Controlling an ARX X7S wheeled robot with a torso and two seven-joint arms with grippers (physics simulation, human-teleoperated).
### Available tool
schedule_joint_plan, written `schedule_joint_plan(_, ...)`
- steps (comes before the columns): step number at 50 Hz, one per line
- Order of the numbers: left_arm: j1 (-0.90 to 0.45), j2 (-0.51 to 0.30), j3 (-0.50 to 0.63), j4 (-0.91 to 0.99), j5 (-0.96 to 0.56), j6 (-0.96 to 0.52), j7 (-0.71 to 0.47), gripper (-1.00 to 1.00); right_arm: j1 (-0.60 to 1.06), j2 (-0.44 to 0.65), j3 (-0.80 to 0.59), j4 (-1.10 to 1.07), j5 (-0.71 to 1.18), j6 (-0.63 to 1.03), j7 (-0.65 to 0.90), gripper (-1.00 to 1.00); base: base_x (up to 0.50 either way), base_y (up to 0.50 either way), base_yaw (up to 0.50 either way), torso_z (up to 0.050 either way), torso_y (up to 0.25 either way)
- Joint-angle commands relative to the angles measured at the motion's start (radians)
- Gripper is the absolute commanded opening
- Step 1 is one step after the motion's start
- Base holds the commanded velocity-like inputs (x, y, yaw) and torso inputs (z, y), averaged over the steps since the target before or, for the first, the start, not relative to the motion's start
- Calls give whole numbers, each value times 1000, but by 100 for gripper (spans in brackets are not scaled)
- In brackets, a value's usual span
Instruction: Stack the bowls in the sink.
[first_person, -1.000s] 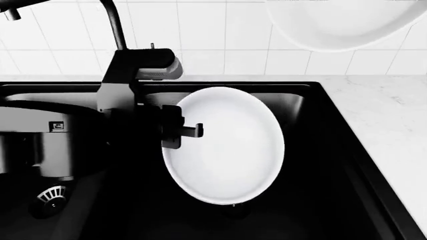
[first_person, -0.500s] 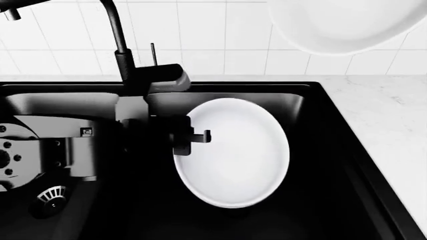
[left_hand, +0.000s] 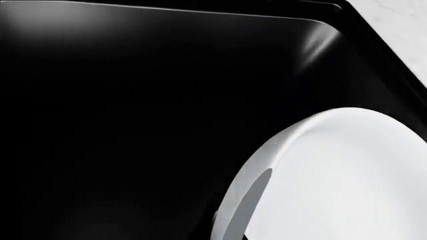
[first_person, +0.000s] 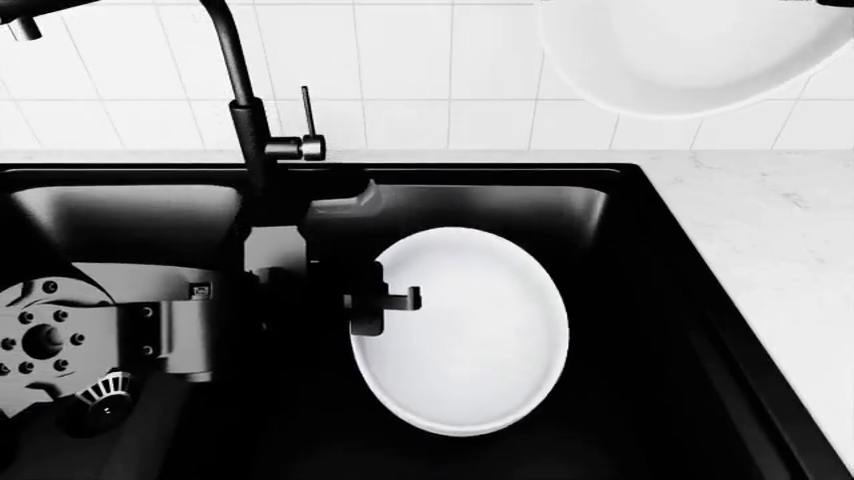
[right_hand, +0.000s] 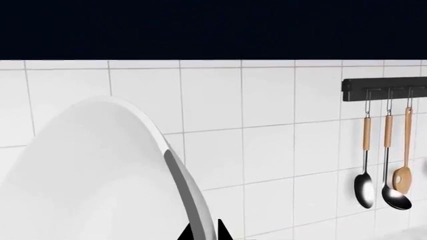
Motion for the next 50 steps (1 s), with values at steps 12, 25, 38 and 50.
schedule_joint_plan(12, 11, 6, 17, -7, 3, -22, 7, -100, -11, 5, 11, -2, -15, -6, -4, -100, 0, 0, 0, 0, 1)
schedule_joint_plan(25, 13, 6, 32, -11, 2, -39, -3, -100, -18, 6, 14, -5, -17, -8, -5, -100, 0, 0, 0, 0, 1)
schedule_joint_plan(38, 17, 28, 51, -31, 8, -58, 7, -100, -25, 10, 17, -7, -18, -11, -7, -100, 0, 0, 0, 1, 1)
schedule_joint_plan(50, 13, 58, 56, -53, 15, -64, 26, -100, -33, 12, 20, -6, -21, -16, -12, -100, 0, 0, 0, 0, 1)
